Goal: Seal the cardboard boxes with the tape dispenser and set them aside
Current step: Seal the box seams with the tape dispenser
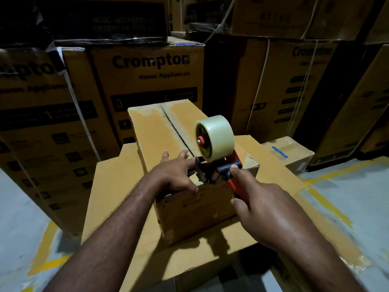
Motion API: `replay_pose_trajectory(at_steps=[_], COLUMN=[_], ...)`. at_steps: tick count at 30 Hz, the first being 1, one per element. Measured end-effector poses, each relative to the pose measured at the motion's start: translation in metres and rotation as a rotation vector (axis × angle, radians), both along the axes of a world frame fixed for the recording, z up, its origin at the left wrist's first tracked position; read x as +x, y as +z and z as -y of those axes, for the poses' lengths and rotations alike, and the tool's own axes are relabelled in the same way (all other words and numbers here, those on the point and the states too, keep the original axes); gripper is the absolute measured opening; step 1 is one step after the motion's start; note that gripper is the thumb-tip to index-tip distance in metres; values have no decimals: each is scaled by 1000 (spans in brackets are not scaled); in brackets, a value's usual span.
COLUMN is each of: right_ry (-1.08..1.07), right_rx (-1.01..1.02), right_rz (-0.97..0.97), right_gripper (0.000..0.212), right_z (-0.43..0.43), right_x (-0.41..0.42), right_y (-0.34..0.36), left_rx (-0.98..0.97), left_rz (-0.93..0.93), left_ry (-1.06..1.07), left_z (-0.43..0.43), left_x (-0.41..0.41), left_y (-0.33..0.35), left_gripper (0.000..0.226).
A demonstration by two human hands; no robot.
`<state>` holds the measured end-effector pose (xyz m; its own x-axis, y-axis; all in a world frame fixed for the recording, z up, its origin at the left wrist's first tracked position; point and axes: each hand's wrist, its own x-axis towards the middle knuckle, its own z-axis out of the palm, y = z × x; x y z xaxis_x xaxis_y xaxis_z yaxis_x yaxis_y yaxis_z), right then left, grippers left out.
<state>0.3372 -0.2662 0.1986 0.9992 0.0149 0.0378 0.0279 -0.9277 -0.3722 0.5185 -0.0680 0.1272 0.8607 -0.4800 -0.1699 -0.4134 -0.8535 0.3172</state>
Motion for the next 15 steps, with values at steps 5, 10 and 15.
replay_pose_trajectory(at_steps=[5,10,15], right_ry=[-9,-43,-27], right_rx=[-28,-28,-16], right_rz=[6,5,1], right_gripper=[62,64,63], right_z=[-2,2,0], right_x=[-8,-19,-30], right_y=[0,-2,-12], left_rx=[-41,-71,-119], left_rz=[-1,32,37], left_ry=[-41,-110,-165], left_z=[-3,-1,-3], left_x=[-5,-8,-7], left_y=[4,2,-2], left_gripper=[78,64,58])
